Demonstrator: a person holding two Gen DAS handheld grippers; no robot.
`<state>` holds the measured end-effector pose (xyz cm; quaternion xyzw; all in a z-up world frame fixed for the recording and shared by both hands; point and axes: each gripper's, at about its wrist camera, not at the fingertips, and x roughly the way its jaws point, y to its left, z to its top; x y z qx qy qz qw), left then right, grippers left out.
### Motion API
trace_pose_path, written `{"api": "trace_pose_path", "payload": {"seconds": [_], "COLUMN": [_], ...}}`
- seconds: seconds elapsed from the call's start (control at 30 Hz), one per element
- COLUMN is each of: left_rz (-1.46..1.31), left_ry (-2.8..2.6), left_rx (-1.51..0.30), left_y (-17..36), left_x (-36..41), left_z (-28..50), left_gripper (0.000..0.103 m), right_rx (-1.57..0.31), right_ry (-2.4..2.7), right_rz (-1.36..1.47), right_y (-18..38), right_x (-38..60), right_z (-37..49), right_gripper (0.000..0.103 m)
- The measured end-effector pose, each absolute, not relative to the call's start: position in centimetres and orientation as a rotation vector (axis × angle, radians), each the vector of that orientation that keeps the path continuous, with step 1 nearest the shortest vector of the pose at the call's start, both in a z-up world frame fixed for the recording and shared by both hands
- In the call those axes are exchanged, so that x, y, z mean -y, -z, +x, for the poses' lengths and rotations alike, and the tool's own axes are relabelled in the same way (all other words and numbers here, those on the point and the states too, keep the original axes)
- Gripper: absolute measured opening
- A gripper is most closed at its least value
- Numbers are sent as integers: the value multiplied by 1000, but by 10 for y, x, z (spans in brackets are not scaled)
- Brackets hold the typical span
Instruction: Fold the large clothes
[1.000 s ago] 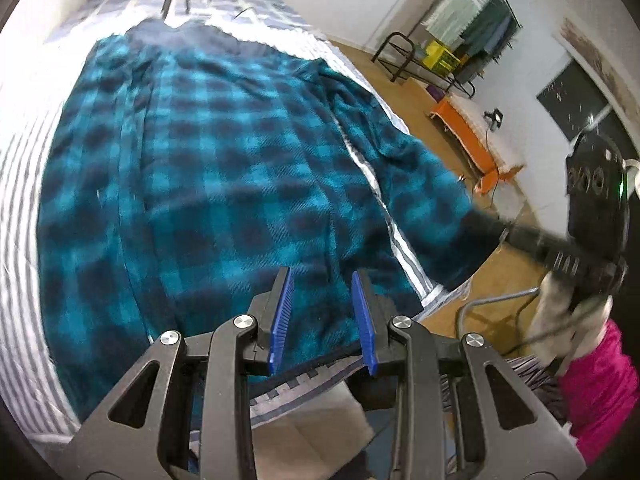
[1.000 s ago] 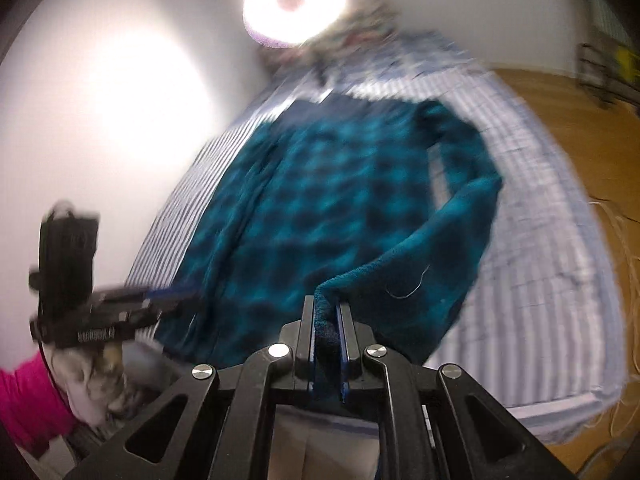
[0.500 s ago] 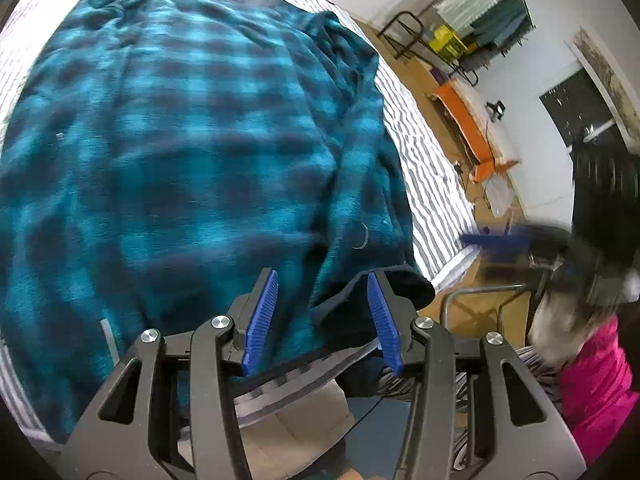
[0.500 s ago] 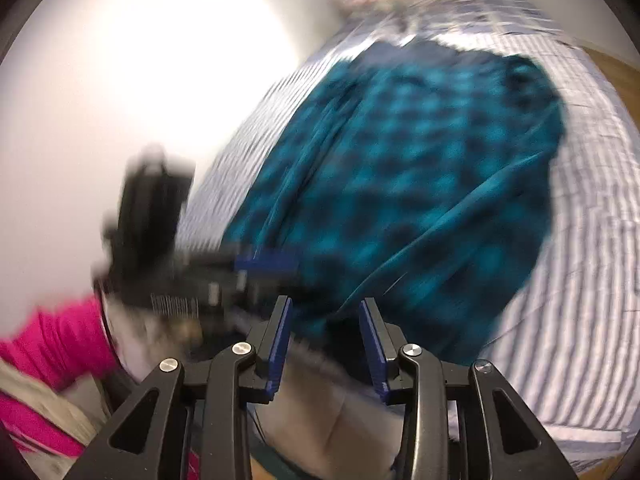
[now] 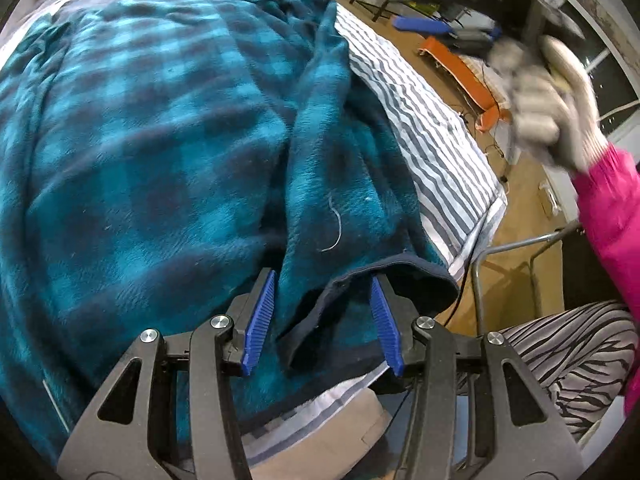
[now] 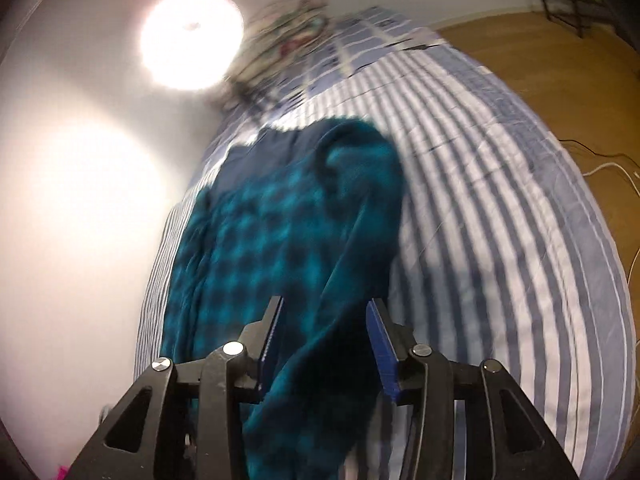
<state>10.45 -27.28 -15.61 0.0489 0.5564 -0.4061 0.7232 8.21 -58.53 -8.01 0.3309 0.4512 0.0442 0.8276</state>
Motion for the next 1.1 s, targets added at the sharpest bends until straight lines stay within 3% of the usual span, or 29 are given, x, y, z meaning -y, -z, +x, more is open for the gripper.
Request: {"api": "trace_pose_path", "payload": {"seconds": [0.03, 0.1, 0.43, 0.5, 0.57, 0.63, 0.8, 0.97, 1.1], "left_rz": [116, 143, 80, 54, 35, 27, -31, -43, -54], "left_ry": [909, 923, 970, 971, 975, 979, 1000, 1011, 995], "left_rx": [-1222, -1210, -1177, -1192, -1204, -1210, -1218, -1221, -1252], "left_y": [156, 156, 143, 145, 146, 146, 140, 140, 148], "left_x": [275, 278, 265, 262, 262, 264, 259, 255, 253], "left_z": [103, 98, 88, 92, 95, 96, 91, 85, 84], "left_gripper": [29, 6, 4, 4, 4, 4, 4, 4, 4], "right_rx": [-949, -943, -912, -905, -918, -940, -954, -898, -870], "right_ry": [-87, -70, -44, -85, -92, -63, 73, 72, -83], "right_rz": [720, 724, 903, 906, 827, 678, 441, 365, 435], "right_y": [82, 87, 150, 152, 145, 129, 89, 63, 76], "right_x": [592, 601, 637, 633, 622, 606, 579, 544, 508], "right_z": [92, 107, 179, 189, 199, 208, 216, 231, 252], "right_gripper": [46, 50, 49, 32, 6, 3, 1, 1, 1]}}
